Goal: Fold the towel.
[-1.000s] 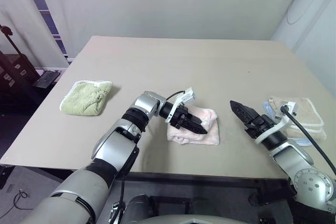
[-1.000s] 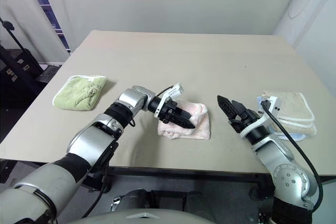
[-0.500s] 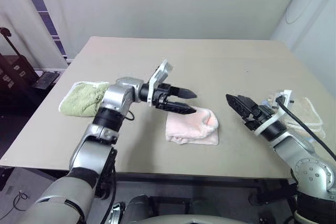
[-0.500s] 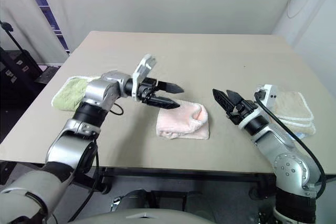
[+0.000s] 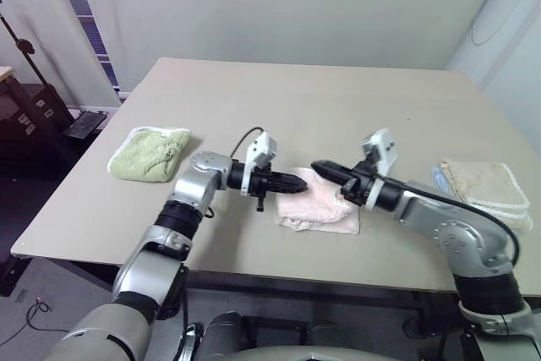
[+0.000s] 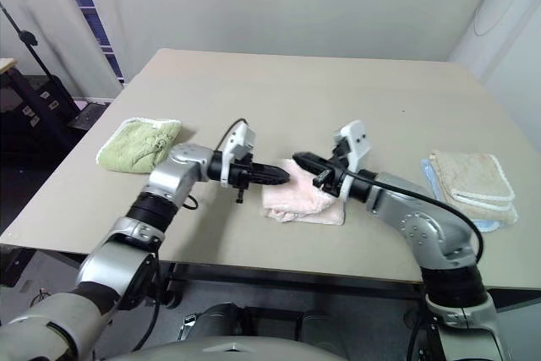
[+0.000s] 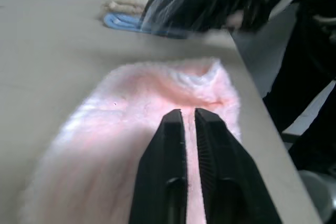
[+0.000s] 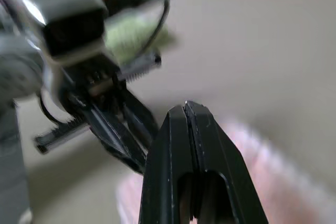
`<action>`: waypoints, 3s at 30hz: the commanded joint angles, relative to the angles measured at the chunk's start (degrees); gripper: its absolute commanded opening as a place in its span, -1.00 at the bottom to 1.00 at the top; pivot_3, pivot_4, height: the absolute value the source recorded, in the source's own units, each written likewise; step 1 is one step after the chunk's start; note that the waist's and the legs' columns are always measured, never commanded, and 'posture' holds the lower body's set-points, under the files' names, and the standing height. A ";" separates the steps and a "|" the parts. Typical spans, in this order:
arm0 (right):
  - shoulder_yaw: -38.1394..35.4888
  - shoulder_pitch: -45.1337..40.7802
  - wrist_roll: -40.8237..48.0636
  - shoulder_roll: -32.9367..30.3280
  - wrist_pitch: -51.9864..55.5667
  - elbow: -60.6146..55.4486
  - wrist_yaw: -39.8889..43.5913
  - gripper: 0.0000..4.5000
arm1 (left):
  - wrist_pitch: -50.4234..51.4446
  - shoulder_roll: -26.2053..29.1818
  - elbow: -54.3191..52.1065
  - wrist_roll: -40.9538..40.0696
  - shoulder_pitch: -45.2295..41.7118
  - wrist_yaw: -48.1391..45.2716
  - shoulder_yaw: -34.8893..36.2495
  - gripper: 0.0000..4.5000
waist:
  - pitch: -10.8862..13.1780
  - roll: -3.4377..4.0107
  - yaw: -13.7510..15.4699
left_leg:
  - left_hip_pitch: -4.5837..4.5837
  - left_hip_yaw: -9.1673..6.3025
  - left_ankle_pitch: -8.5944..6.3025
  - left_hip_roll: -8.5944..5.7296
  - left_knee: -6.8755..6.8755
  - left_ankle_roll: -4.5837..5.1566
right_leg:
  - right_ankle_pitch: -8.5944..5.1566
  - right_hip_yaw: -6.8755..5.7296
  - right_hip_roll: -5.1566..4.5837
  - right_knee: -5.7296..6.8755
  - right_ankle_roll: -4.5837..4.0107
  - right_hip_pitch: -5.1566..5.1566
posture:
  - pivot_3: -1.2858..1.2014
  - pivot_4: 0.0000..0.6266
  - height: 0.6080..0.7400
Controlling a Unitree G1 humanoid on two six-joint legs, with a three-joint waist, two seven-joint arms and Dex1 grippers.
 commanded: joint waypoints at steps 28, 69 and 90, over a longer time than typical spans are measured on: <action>-7.29 4.04 -5.79 3.82 -7.08 -1.61 9.53 -1.00 | -0.30 3.90 1.24 0.04 -1.95 -1.83 7.13 -0.83 | -0.12 0.08 -0.24 | 0.03 -0.01 -0.04 0.03 0.01 0.02 | 0.15 -0.01 -0.02 0.06 0.22 0.00 | 0.03 -1.00 1.00; -27.69 20.06 14.92 3.12 3.74 -13.53 -6.89 -1.00 | 56.06 -0.56 22.48 -7.04 -13.77 9.70 7.43 0.99 | -0.16 0.14 0.30 | 0.05 -0.04 -0.16 -0.02 -0.10 -0.15 | 0.07 -0.01 -0.19 -0.14 0.06 -0.12 | 0.03 -1.00 1.00; -28.28 20.48 15.36 4.03 1.50 -12.89 -13.63 -1.00 | 51.54 -14.00 30.42 -6.44 -15.40 22.12 18.26 0.55 | -0.24 0.24 1.68 | 0.01 0.04 -0.39 -0.96 -0.07 0.27 | 0.11 -0.22 -1.27 -0.45 0.14 0.25 | 0.03 -1.00 1.00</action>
